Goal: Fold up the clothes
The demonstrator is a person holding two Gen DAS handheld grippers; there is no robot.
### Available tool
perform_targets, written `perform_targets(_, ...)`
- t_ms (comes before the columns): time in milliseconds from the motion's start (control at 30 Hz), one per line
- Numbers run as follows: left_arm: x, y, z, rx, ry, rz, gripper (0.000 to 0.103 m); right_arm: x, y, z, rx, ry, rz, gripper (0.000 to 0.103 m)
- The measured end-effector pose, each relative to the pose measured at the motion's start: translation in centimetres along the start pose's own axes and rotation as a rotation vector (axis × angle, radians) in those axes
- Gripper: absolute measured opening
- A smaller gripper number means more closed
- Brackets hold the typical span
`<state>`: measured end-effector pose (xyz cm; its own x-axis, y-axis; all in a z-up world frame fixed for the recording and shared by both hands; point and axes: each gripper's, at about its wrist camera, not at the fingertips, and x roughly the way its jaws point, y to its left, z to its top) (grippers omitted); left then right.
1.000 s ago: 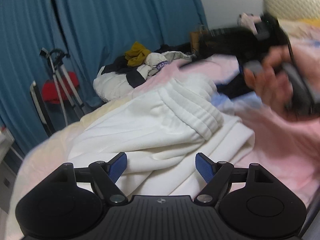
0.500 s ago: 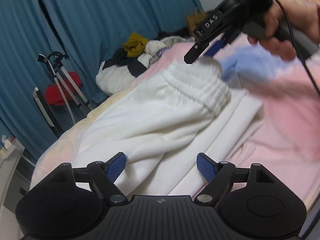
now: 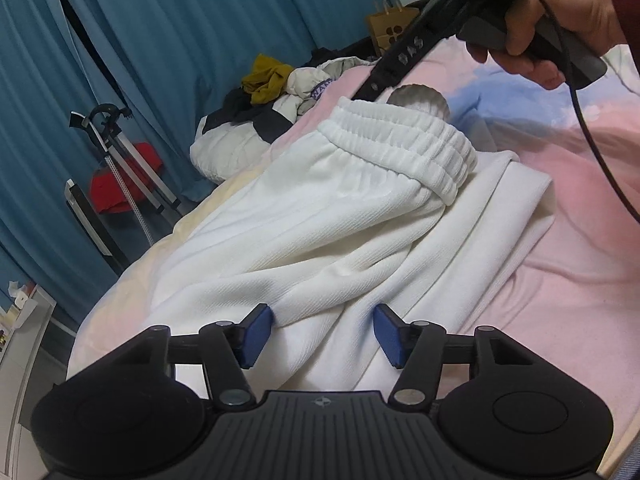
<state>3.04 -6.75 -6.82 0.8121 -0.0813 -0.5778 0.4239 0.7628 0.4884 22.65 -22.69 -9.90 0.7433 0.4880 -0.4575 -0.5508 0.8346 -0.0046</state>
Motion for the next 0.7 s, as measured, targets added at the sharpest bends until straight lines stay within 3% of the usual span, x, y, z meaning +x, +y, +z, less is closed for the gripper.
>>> perform_targets(167,0.7,-0.2,0.0,0.026,-0.010,0.000,0.059,-0.6,0.9,0.8,-0.080,-0.052,0.005,0.063)
perform_targets(233,0.7,-0.4,-0.1,0.038,-0.015,0.000,0.050,0.3,1.9,0.6,-0.137,-0.022,0.012,0.063)
perform_targets(333,0.3,-0.2,-0.2,0.037,-0.025,-0.010,0.032,1.7,3.0,0.1,-0.190,0.011,-0.003,0.047)
perform_targets(367,0.0,-0.2,-0.2,0.042,-0.029,-0.011,0.028,2.1,3.1,-0.2,-0.197,0.014,-0.016,0.036)
perform_targets(400,-0.3,-0.2,-0.2,0.048,-0.033,-0.011,0.022,2.0,2.8,-0.4,-0.177,0.005,-0.025,0.017)
perform_targets(467,-1.2,-0.1,-0.3,0.053,-0.050,-0.008,0.013,1.2,1.3,-0.5,-0.067,-0.034,-0.016,0.009)
perform_targets(533,-2.3,-0.1,-0.4,0.051,-0.066,-0.020,0.002,-0.2,-0.6,-0.1,0.087,-0.102,0.025,0.007)
perform_targets(700,-4.0,0.0,-0.8,0.044,-0.079,-0.070,0.001,-2.5,-3.4,1.2,0.322,-0.236,0.079,0.006)
